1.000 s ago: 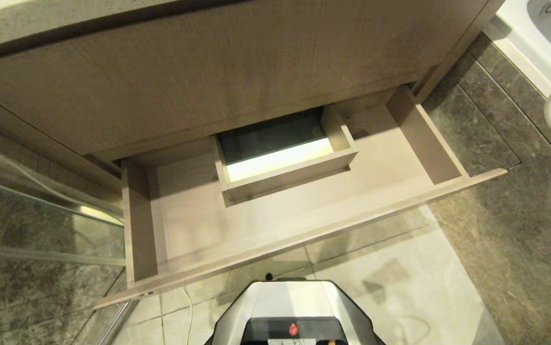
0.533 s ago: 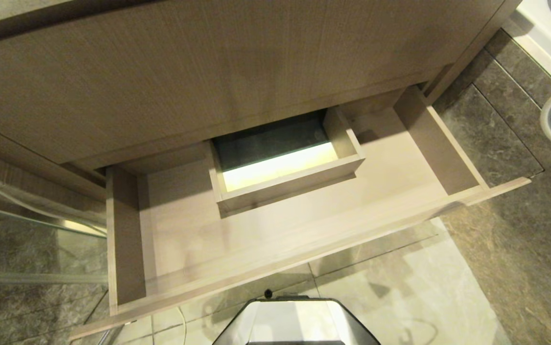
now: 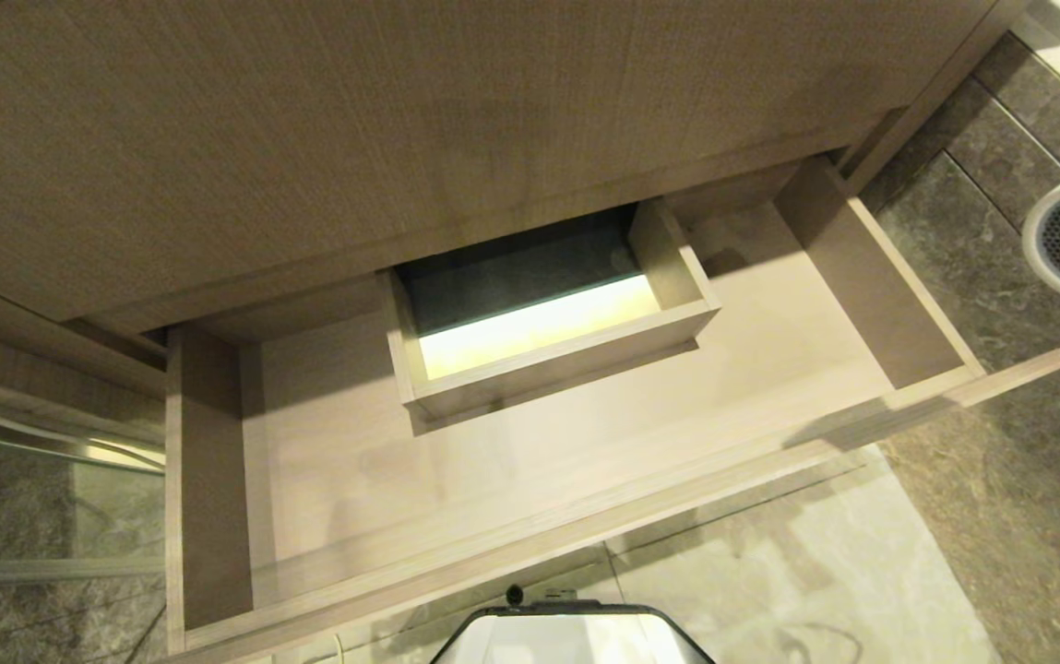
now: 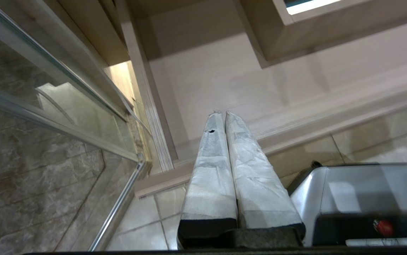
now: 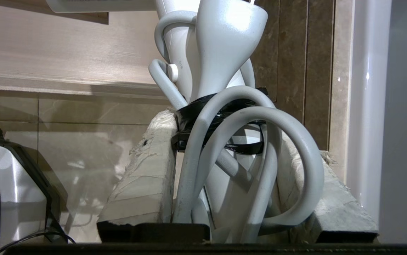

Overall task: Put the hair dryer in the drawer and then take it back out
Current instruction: Put it into the drawer

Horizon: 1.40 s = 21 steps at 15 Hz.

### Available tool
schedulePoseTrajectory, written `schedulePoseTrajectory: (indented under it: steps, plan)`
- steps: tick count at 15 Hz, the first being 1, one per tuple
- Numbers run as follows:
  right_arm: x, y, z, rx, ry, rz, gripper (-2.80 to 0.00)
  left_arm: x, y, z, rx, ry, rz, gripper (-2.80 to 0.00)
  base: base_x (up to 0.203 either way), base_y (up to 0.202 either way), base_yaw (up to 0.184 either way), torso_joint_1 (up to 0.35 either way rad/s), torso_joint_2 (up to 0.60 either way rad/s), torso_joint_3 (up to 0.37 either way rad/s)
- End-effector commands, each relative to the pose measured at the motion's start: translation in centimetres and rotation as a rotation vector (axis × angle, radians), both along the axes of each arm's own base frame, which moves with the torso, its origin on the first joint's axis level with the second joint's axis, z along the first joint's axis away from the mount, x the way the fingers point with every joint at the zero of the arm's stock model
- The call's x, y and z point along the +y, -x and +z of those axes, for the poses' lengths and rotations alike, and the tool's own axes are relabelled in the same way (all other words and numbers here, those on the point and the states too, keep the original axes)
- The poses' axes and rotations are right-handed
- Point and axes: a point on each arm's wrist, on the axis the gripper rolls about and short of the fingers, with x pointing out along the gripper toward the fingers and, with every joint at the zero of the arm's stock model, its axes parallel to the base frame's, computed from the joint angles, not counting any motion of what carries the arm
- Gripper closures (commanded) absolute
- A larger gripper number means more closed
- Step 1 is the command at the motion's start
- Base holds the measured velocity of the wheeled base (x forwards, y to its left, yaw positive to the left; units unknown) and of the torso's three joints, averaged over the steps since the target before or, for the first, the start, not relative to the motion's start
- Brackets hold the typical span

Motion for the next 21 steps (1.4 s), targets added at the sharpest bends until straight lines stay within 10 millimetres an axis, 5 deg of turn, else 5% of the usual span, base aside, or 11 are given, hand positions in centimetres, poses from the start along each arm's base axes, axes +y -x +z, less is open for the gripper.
schedulePoseTrajectory:
  steps: [1, 6, 15, 21]
  plan:
    - [-0.1, -0.4, -0.1, 0.016, -0.002, 0.002, 0.0, 0.0, 0.0, 0.0, -0.001, 0.0, 0.001, 0.0, 0.0, 0.0, 0.0, -0.017, 0.35, 0.358]
    - [-0.9, -2.7, -0.4, 0.09, -0.032, 0.002, 0.0, 0.0, 0.0, 0.0, -0.001, 0.0, 0.001, 0.0, 0.0, 0.0, 0.0, -0.067, 0.35, 0.286]
    - [-6.7, -18.0, -1.9, 0.413, -0.265, 0.043, 0.0, 0.0, 0.0, 0.0, -0.002, 0.0, 0.001, 0.0, 0.0, 0.0, 0.0, -0.007, 0.21, 0.145]
    - [-9.3, -27.8, -3.2, 0.34, -0.304, 0.176, 0.0, 0.0, 0.0, 0.0, -0.001, 0.0, -0.001, 0.0, 0.0, 0.0, 0.0, 0.013, 0.01, 0.044]
